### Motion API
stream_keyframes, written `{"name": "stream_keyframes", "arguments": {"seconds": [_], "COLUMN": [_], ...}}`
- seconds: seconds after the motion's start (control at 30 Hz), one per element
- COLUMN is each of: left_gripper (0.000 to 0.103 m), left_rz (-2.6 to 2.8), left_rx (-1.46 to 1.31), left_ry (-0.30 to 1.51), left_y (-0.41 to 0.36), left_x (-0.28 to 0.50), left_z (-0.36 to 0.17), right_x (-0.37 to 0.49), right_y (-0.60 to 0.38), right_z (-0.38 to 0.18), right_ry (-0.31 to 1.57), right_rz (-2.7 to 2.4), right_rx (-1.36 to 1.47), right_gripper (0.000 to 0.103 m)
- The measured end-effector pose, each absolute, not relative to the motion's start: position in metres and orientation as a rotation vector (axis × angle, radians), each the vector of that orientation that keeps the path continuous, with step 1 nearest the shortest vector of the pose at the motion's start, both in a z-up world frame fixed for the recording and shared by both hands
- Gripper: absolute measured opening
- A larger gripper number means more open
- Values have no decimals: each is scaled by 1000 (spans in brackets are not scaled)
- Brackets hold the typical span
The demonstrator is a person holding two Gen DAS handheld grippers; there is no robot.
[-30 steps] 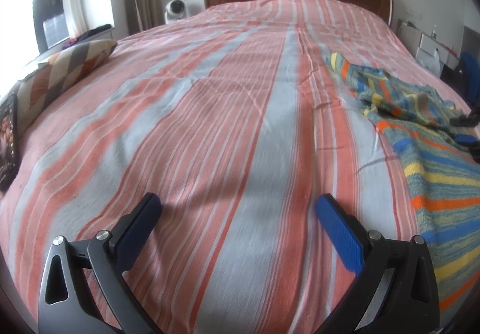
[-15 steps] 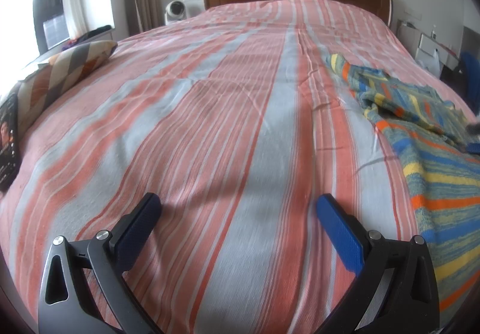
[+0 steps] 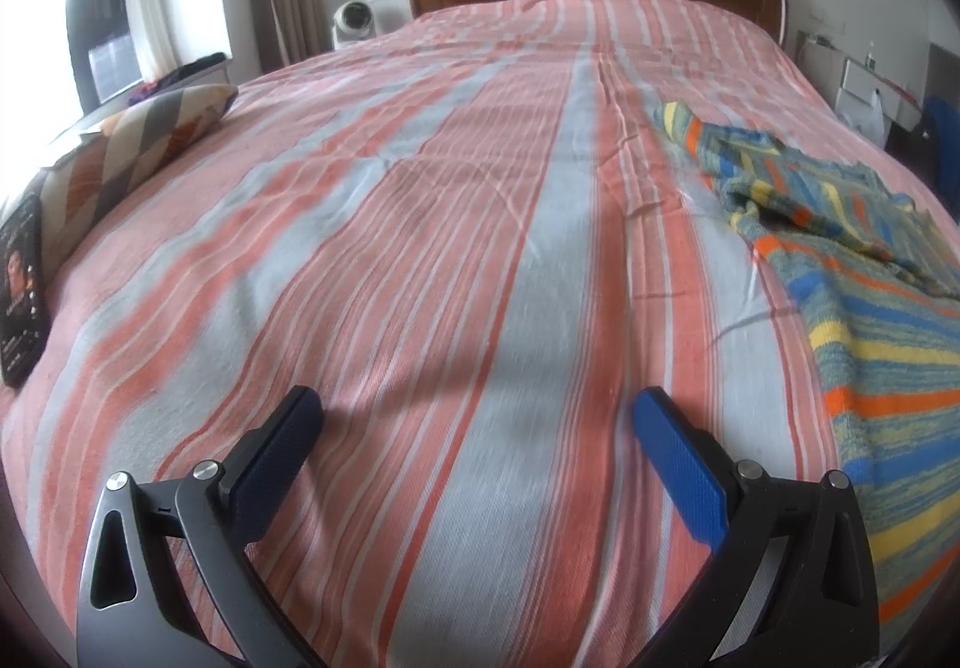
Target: Fold small clothes
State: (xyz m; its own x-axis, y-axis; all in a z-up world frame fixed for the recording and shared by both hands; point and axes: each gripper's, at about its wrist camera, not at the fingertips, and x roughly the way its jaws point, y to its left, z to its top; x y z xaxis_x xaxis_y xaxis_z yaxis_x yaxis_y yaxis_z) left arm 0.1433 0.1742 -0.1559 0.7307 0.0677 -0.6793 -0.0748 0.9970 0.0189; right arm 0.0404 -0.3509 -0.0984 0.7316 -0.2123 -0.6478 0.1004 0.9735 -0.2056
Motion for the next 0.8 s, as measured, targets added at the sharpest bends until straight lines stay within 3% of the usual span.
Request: {"name": "stream_keyframes", "arguments": {"seconds": [0.2,0.8], "left_gripper": [103,103], "left_rz": [77,76], "left_rx": [-13,-14], "left_ry": [747,748], "left_y": [174,174], "left_x": [143,143], "left_z": [-156,-156], "right_x": [29,35], "right_y": [-388,-383], "right_z": [-134,-139], "right_ry": [744,745], "right_rz": [-211,-216], "right_rx": [-11,-22], "right_gripper": [92,92]}}
